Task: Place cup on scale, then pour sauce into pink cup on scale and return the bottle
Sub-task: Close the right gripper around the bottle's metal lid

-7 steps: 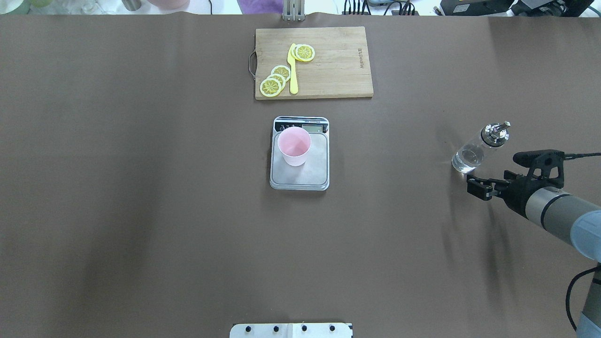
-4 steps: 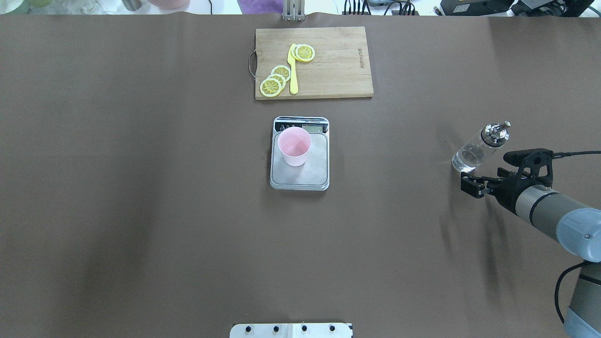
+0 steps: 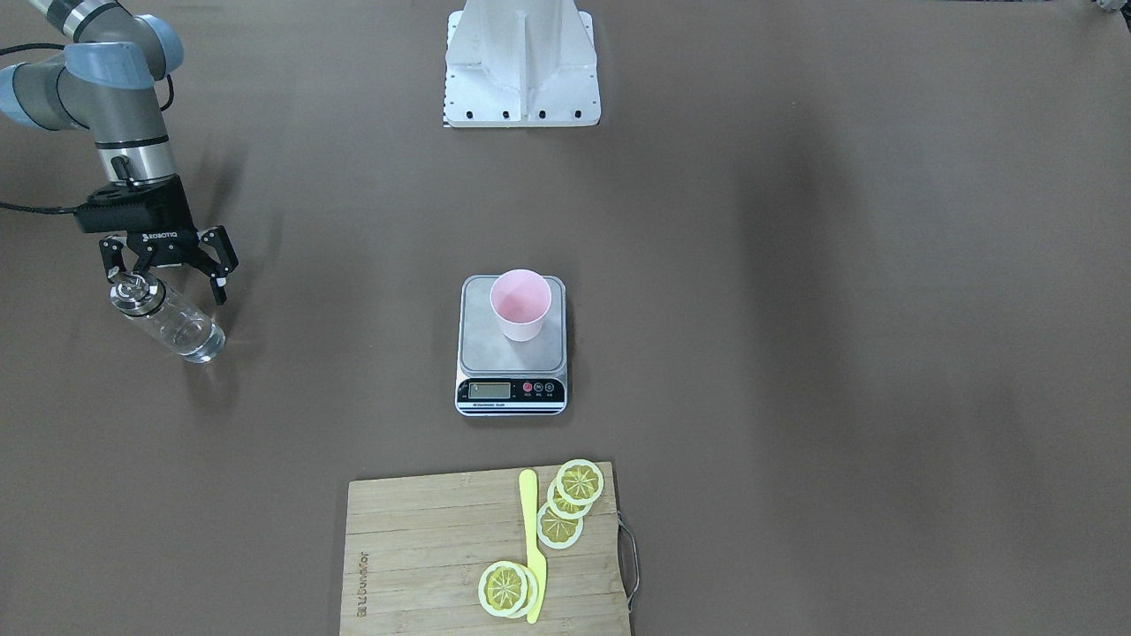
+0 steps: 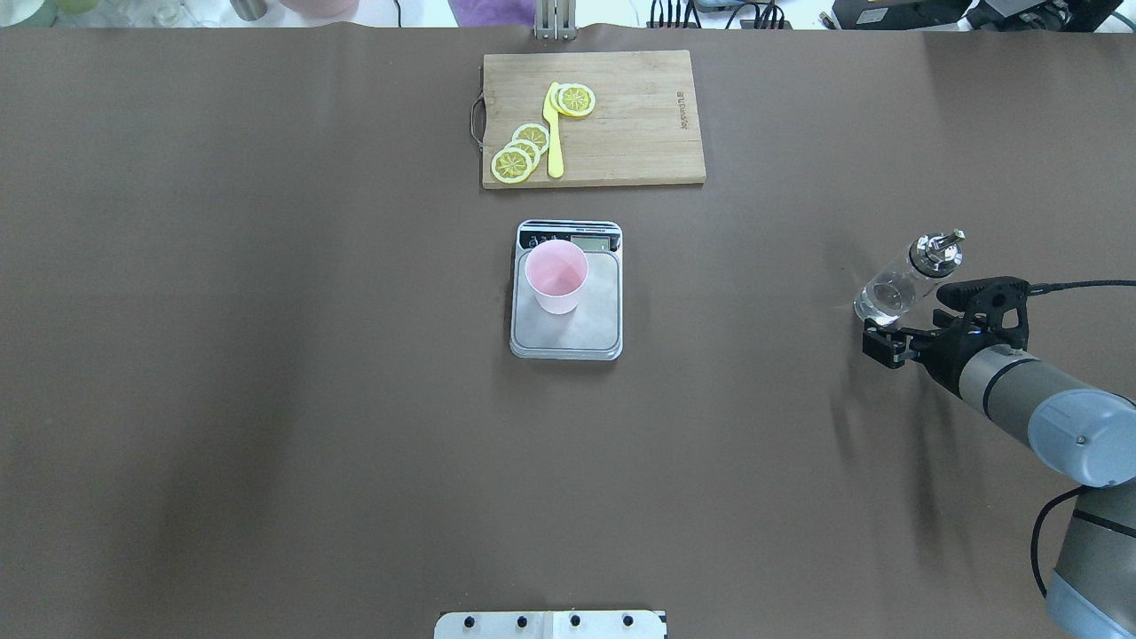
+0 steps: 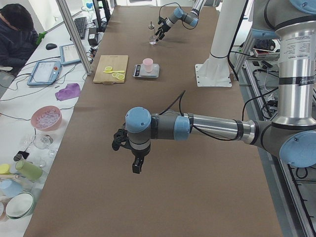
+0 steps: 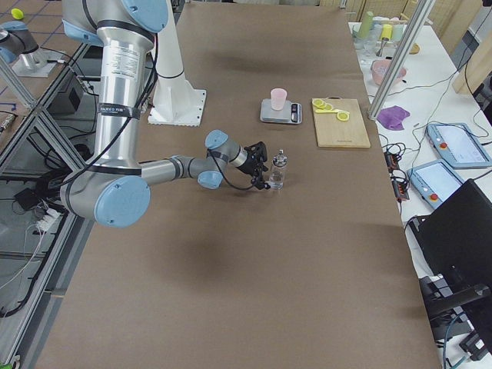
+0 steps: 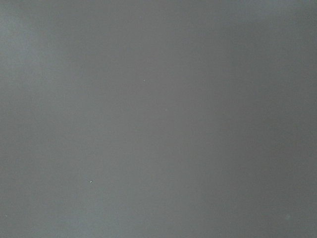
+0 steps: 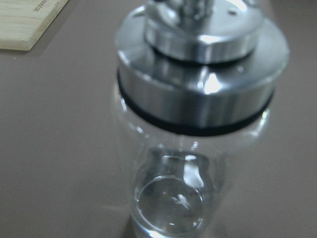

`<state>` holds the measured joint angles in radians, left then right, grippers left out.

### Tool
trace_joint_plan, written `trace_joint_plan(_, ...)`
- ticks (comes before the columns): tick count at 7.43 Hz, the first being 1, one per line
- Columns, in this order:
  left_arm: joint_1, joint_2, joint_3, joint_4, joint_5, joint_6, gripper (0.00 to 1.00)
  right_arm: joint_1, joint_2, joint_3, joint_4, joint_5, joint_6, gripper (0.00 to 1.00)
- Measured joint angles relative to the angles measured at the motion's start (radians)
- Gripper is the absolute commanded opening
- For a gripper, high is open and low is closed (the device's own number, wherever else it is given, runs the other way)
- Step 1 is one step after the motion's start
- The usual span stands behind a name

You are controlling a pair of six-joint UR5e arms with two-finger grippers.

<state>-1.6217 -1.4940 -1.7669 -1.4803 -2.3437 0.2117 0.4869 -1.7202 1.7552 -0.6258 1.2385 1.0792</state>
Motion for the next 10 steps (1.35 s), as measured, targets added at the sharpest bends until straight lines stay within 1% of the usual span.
trace_joint_plan(2,0.000,0.000,0.000,0.000,0.000,0.000,0.98,0.002,0.010,-0.013,0.001,-0.017,-0.019,1.00)
trace_joint_plan(5,0.000,-0.001,0.000,0.000,0.000,0.000,0.98,0.016,0.067,-0.063,0.002,-0.027,-0.029,1.00)
trace_joint_plan(10,0.000,-0.002,-0.001,-0.001,0.000,0.001,0.98,0.036,0.078,-0.076,0.004,-0.025,-0.035,0.99)
